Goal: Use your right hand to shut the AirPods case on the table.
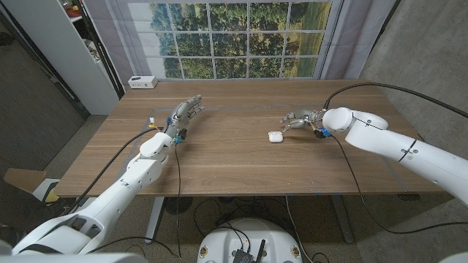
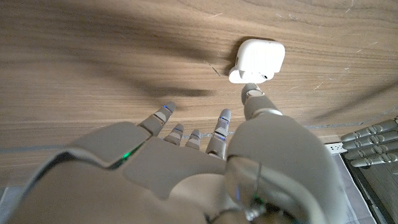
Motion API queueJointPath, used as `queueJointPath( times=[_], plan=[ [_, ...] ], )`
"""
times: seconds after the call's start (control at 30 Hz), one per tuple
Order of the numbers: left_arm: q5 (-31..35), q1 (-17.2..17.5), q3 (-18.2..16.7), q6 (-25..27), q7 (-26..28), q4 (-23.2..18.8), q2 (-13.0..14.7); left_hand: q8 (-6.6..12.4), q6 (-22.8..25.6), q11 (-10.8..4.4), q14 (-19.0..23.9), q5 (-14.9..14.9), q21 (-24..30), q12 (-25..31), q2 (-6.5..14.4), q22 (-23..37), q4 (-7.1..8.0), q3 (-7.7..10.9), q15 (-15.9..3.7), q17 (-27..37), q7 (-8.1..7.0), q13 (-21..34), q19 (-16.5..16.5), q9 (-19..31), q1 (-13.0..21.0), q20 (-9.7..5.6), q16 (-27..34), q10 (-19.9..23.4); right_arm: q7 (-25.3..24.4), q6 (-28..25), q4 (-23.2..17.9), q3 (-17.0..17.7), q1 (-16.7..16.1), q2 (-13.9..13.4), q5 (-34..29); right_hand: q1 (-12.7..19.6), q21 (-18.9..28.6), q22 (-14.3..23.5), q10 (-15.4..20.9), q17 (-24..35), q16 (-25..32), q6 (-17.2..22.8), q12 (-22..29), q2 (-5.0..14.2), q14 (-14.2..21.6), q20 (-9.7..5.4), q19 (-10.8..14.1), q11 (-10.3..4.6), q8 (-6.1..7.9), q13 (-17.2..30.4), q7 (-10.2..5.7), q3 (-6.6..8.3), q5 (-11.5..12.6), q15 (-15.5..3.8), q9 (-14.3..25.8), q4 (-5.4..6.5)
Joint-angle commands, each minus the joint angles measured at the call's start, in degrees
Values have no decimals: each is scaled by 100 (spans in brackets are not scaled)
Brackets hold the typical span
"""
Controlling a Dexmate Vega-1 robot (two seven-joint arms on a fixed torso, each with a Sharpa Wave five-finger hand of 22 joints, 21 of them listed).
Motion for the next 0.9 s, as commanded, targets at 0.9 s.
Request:
queueJointPath(
  times=[0.9],
  plan=[
    [-3, 69, -20, 45, 60, -89, 33, 38, 115, 33, -8, 36, -3, 54, 2, 28, -7, -5, 11, 20, 14, 29, -46, 36, 59, -4, 23, 20, 1504, 43, 680, -667, 866, 527, -644, 76, 48, 12, 27, -10, 93, 237, 113, -2, -250, 33, -66, 33, -6, 6, 4, 40, 49, -225, -35, 54]
  ],
)
